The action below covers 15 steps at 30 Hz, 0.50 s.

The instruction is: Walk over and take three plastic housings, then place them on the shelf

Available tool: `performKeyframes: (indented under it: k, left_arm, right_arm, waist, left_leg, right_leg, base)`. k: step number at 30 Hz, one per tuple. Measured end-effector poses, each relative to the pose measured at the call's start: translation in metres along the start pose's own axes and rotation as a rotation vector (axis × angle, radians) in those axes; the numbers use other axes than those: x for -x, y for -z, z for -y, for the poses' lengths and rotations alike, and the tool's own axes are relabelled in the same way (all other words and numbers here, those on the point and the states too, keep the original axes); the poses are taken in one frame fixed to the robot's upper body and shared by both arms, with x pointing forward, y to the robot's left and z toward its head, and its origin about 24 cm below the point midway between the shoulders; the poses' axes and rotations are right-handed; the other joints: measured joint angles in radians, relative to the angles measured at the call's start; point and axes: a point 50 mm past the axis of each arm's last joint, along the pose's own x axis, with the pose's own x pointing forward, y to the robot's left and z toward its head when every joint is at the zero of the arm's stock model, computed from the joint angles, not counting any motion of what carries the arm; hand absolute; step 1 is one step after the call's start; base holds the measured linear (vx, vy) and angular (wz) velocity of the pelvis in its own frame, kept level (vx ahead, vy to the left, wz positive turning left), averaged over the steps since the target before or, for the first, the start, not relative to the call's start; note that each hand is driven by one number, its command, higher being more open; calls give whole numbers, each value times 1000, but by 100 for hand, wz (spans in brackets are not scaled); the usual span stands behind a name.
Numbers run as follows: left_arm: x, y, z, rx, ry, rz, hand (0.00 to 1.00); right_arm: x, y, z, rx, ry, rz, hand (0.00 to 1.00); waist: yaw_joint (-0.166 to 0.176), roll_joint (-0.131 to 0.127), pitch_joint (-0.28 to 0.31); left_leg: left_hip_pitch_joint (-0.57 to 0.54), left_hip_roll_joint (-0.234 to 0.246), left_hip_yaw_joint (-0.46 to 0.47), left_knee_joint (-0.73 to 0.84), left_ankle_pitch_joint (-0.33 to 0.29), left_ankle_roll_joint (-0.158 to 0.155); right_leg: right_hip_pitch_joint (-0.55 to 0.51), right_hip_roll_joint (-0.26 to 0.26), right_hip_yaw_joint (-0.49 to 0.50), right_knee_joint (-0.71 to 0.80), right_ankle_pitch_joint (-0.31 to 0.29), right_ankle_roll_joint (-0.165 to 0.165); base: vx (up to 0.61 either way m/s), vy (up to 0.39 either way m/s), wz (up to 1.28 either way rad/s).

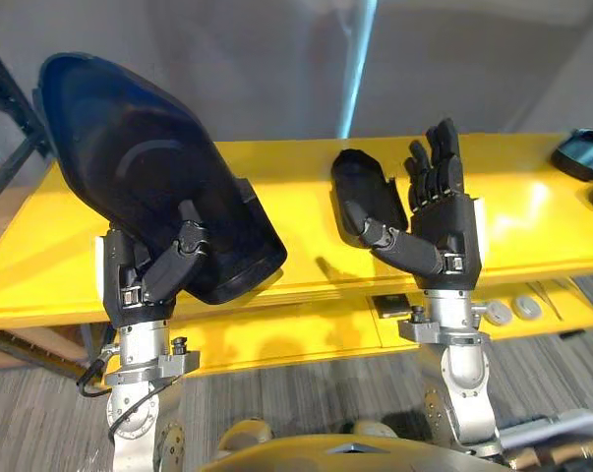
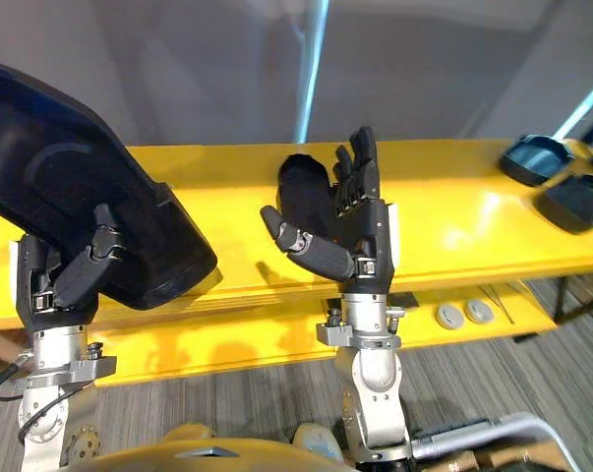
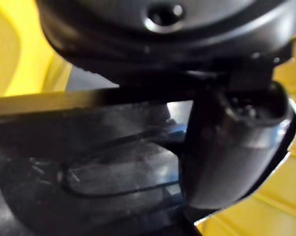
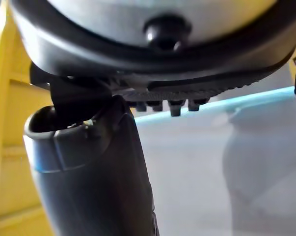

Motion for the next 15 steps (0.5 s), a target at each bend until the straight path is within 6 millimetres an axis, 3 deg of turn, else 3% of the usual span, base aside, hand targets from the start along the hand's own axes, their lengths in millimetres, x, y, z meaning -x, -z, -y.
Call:
performKeyframes:
  k: [1, 2, 3, 4, 9, 13, 15]
  left_arm:
    - [-1, 0, 3, 13, 19, 8, 0]
    - [-1, 0, 4, 21, 28, 13, 0]
    - [-4, -1, 6, 38, 53, 27, 0]
    - [-7, -2, 9, 45, 79, 49, 0]
    - [-16, -5, 10, 27, 131, 86, 0]
    - [-14, 4, 8, 23, 127, 33, 0]
    - [-13, 5, 9, 9, 125, 19, 0]
  right_arm:
    - [2, 0, 11, 31, 45, -8, 100]
    - [3, 0, 16, 41, 72, -11, 100]
    - [4, 1, 23, 59, 123, -15, 100]
    - [4, 2, 30, 72, 167, -17, 100]
    - [0, 8, 30, 68, 241, -11, 100]
    - [-4, 0, 32, 50, 258, 59, 100]
    - [-5, -6, 29, 23, 253, 90, 100]
  waist:
    - [-5, 18, -10]
    - [-7, 29, -16]
    - [-1, 39, -22]
    - [-3, 37, -25]
    - [-4, 3, -12]
    - [-7, -2, -8]
    - [-19, -3, 7]
  left_leg:
    - [-4, 54, 106, -29, 40, -3]
    - [2, 70, 141, -54, 78, -10]
    - [25, 70, 189, -113, 135, -68]
    - [41, 46, 194, -163, 167, -80]
    - [51, 22, 191, -247, 216, -90]
    - [80, 22, 219, -270, 225, -89]
    - [56, 27, 218, -198, 214, -79]
  right_leg:
    - [26, -6, -51, -22, 0, 0]
    - [35, -11, -69, -28, 0, 0]
    - [47, -30, -83, -30, 1, 0]
    - [54, -37, -83, -39, 2, 1]
    - [65, -45, -76, -119, 36, 20]
    - [73, -40, -46, -138, 51, 21]
    - [83, -38, -38, -138, 39, 14]
  base:
    - [173, -90, 94]
    - [146, -5, 95]
    - [102, 11, 71]
    - [87, 23, 57]
    - [22, 41, 11]
    - [-13, 19, -19]
    - [-50, -7, 1]
